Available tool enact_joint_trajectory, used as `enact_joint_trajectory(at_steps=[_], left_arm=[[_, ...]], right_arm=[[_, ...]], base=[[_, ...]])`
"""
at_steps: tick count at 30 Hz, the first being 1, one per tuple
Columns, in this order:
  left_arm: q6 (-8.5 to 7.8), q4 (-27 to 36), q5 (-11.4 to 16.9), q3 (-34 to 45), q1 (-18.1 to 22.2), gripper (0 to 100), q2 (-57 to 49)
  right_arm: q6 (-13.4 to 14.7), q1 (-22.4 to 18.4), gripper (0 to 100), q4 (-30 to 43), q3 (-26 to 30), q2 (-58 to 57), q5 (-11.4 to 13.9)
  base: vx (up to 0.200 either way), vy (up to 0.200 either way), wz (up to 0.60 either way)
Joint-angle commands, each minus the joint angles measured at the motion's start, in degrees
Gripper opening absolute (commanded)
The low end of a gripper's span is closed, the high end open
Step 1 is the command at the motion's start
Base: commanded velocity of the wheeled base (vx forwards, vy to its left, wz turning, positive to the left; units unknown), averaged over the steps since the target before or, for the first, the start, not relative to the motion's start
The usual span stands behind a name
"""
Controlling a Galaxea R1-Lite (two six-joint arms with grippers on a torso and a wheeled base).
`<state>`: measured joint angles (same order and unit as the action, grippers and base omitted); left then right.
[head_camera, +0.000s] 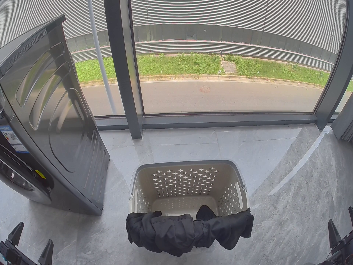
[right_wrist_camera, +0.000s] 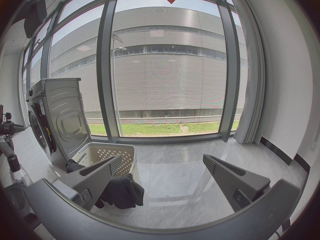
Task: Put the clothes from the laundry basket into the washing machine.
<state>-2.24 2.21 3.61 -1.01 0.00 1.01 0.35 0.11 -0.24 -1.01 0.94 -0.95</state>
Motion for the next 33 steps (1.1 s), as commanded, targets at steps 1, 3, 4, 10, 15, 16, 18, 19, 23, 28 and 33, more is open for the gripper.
enact_joint_trajectory(at_steps=[1, 3, 4, 10, 15, 16, 18, 19, 23, 28, 33], left_arm=[[0.22, -0.01, 0.00, 1.01, 0.00, 100, -1.01], [0.22, -0.01, 0.00, 1.01, 0.00, 100, -1.01], [0.22, -0.01, 0.00, 1.01, 0.00, 100, -1.01], [0.05, -0.01, 0.08, 1.01, 0.00, 100, -1.01], [0.05, -0.01, 0.08, 1.01, 0.00, 100, -1.01], [0.05, -0.01, 0.08, 1.01, 0.00, 100, -1.01], [0.05, -0.01, 0.08, 1.01, 0.00, 100, -1.01], [0.05, -0.01, 0.08, 1.01, 0.00, 100, -1.01], [0.05, -0.01, 0.08, 1.01, 0.00, 100, -1.01], [0.05, -0.01, 0.08, 1.01, 0.00, 100, -1.01], [0.05, -0.01, 0.08, 1.01, 0.00, 100, -1.01]], right_arm=[[0.00, 0.07, 100, -0.02, 0.92, -0.94, -0.02], [0.00, -0.02, 100, -0.02, 0.92, -0.94, -0.02], [0.00, -0.02, 100, -0.02, 0.92, -0.94, -0.02], [0.00, -0.02, 100, -0.02, 0.92, -0.94, -0.02], [0.00, 0.07, 100, -0.02, 0.92, -0.94, -0.02], [0.00, -0.02, 100, -0.02, 0.92, -0.94, -0.02], [0.00, 0.07, 100, -0.02, 0.92, -0.94, -0.02], [0.00, -0.02, 100, -0.02, 0.92, -0.94, -0.02], [0.00, 0.07, 100, -0.02, 0.92, -0.94, -0.02], [0.00, 0.07, 100, -0.02, 0.92, -0.94, -0.02], [0.00, 0.07, 100, -0.02, 0.92, -0.94, -0.02]], base=[[0.200, 0.000, 0.00], [0.200, 0.000, 0.00], [0.200, 0.000, 0.00], [0.067, 0.000, 0.00], [0.000, 0.000, 0.00], [0.000, -0.200, 0.00], [0.000, -0.200, 0.00], [0.000, -0.200, 0.00], [0.000, -0.100, 0.00], [0.000, 0.000, 0.00], [0.000, 0.000, 0.00]])
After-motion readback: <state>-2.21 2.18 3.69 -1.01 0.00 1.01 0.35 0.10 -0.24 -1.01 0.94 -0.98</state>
